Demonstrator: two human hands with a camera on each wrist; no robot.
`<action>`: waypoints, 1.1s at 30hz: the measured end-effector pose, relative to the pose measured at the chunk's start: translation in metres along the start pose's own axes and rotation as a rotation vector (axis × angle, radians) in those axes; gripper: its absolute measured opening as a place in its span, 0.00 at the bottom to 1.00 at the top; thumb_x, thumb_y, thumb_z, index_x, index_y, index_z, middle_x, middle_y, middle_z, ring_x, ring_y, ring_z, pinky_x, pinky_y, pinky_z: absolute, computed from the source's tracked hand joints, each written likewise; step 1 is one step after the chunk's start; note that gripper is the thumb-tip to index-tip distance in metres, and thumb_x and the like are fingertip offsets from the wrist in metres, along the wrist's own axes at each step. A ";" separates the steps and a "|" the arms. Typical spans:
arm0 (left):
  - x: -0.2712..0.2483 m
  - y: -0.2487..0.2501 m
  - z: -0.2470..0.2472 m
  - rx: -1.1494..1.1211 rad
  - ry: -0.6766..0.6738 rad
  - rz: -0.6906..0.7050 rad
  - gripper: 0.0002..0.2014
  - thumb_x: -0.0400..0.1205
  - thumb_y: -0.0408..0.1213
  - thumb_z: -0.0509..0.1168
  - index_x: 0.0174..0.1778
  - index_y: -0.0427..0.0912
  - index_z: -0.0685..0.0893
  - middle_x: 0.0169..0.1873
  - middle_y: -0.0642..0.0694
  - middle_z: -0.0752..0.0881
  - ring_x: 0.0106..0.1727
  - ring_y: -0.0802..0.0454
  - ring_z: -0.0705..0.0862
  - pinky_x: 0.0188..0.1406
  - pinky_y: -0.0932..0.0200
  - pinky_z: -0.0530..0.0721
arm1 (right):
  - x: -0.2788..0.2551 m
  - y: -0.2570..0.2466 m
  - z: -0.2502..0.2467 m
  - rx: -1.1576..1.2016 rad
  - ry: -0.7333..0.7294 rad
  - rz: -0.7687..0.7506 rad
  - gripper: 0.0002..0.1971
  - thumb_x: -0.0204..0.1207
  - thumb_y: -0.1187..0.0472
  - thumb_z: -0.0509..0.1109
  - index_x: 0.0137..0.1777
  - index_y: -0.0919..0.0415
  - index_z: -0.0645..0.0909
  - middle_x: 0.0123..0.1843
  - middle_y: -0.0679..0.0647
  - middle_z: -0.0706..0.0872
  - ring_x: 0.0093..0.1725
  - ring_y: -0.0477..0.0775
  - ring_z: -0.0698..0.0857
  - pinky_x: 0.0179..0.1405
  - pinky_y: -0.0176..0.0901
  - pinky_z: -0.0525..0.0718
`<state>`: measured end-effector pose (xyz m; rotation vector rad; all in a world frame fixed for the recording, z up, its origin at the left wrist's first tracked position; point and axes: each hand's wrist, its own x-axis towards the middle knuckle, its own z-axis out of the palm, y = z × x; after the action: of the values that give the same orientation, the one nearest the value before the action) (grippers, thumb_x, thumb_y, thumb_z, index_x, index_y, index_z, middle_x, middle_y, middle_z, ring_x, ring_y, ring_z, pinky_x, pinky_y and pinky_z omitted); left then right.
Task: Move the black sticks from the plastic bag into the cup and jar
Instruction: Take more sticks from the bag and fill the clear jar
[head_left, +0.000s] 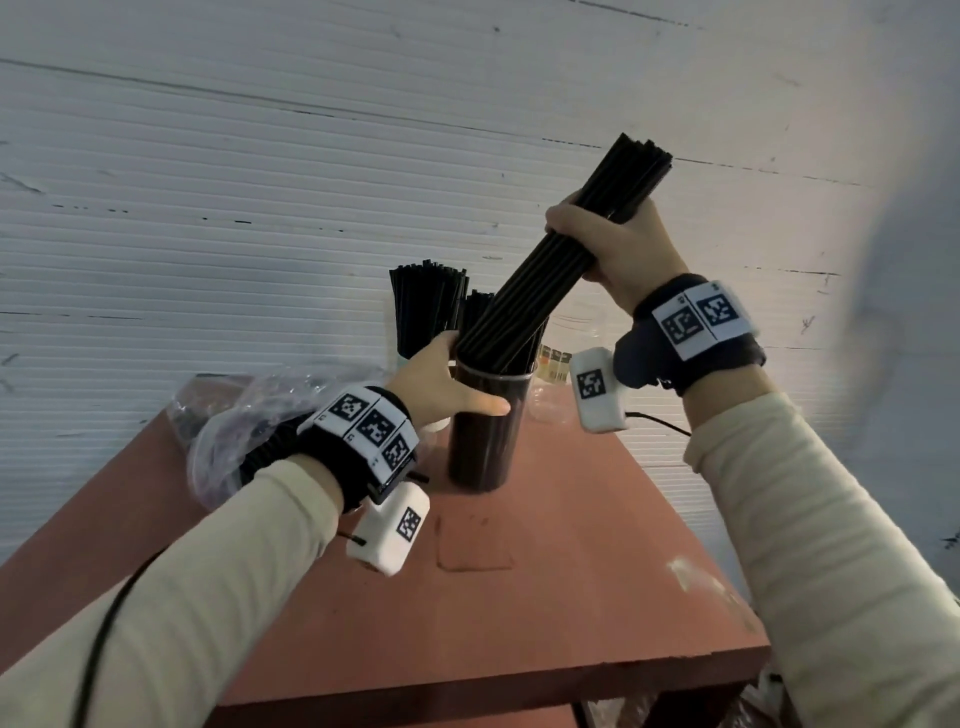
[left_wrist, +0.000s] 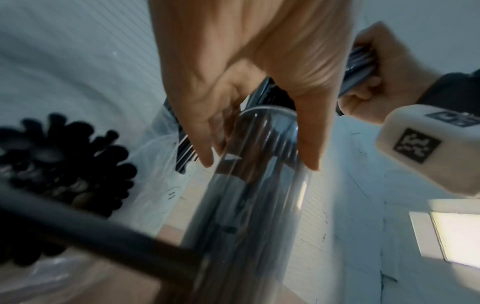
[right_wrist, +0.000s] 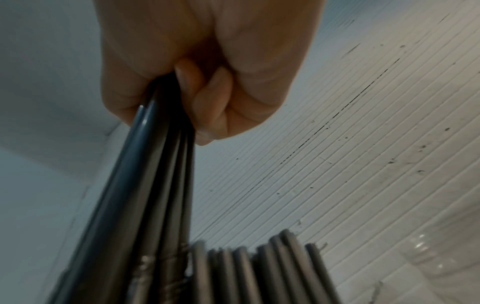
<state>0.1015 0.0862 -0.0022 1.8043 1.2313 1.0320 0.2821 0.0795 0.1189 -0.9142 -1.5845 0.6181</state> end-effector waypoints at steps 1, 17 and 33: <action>0.002 -0.005 -0.001 -0.009 -0.003 -0.006 0.43 0.64 0.35 0.84 0.73 0.44 0.70 0.63 0.52 0.81 0.66 0.54 0.80 0.72 0.52 0.75 | 0.004 0.002 0.000 -0.019 0.000 0.002 0.04 0.68 0.61 0.75 0.36 0.58 0.81 0.38 0.59 0.82 0.39 0.58 0.81 0.39 0.54 0.75; 0.005 -0.014 -0.003 0.014 0.034 -0.017 0.42 0.61 0.38 0.85 0.70 0.46 0.73 0.62 0.52 0.82 0.66 0.52 0.80 0.73 0.47 0.74 | 0.002 0.027 0.034 -0.400 -0.242 -0.024 0.10 0.75 0.60 0.72 0.36 0.64 0.77 0.32 0.52 0.78 0.29 0.42 0.78 0.29 0.29 0.78; -0.007 -0.008 0.003 0.085 0.138 -0.004 0.43 0.63 0.44 0.84 0.73 0.45 0.70 0.59 0.53 0.79 0.61 0.55 0.77 0.60 0.61 0.71 | -0.024 0.022 0.039 -0.491 0.157 -0.493 0.21 0.80 0.57 0.68 0.71 0.62 0.76 0.67 0.53 0.80 0.64 0.46 0.79 0.65 0.39 0.79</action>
<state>0.0997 0.0815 -0.0122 1.8189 1.3795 1.1330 0.2500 0.0758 0.0797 -0.8473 -1.7616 -0.1954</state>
